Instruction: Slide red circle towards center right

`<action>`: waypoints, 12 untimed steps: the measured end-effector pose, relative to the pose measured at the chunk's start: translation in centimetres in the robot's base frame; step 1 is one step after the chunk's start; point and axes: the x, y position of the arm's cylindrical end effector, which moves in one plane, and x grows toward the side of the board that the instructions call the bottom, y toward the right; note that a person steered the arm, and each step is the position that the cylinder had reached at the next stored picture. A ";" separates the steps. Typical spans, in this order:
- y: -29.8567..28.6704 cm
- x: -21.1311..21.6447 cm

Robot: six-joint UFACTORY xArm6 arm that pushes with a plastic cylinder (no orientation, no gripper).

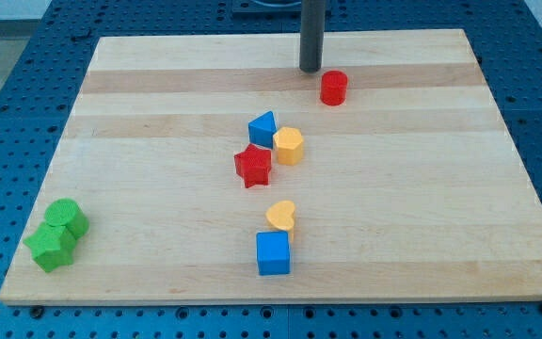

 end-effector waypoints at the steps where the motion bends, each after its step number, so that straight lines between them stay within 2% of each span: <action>1: 0.4 1.8; 3: 8.7 6.4; 5: 8.5 6.0; 7: 6.6 8.6; 9: 13.1 8.7; 12: 13.3 8.6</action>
